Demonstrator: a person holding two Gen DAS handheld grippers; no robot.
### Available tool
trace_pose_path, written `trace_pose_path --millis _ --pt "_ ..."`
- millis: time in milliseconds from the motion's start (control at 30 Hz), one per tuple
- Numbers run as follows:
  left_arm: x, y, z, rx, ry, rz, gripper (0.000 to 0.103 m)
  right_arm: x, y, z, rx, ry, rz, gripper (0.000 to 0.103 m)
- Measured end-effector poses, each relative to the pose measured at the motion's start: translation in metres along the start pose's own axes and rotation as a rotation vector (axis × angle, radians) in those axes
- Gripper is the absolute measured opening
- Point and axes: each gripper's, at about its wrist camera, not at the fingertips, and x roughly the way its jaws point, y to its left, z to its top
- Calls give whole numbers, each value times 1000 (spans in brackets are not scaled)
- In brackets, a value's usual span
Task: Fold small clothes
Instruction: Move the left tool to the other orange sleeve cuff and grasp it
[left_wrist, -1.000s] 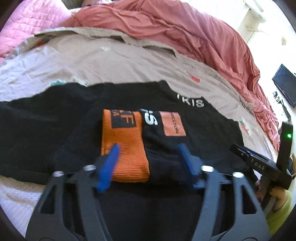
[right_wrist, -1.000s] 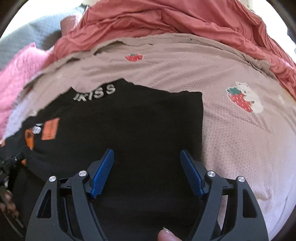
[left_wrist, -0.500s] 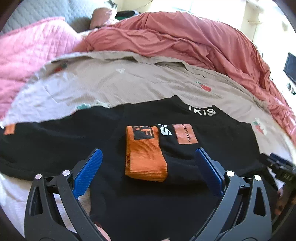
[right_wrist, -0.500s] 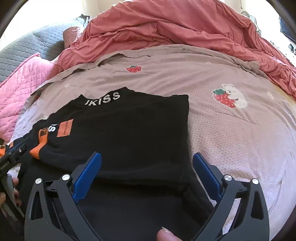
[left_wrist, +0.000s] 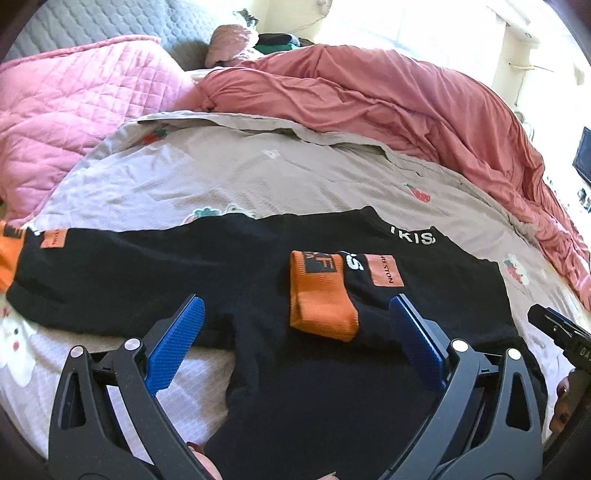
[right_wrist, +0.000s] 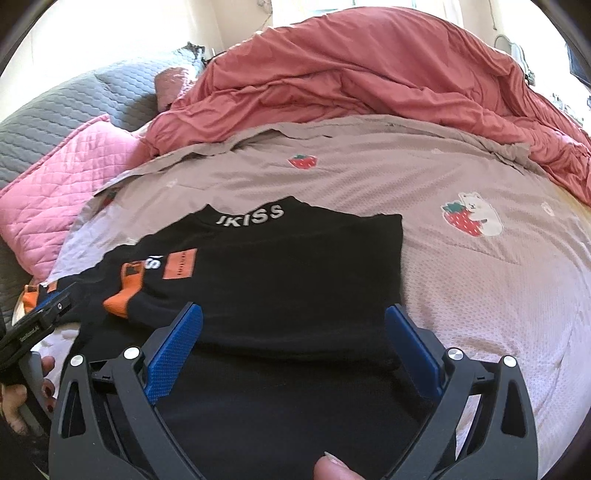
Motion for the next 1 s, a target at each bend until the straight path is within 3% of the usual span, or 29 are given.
trace_pose_path --millis 467,1000 --pt "-36 35 -3 -40 -21 64 94 -26 51 -2 -91 -36 90 98" --pt "-64 118 2 -220 -42 146 94 -32 103 -5 -169 -41 148 98"
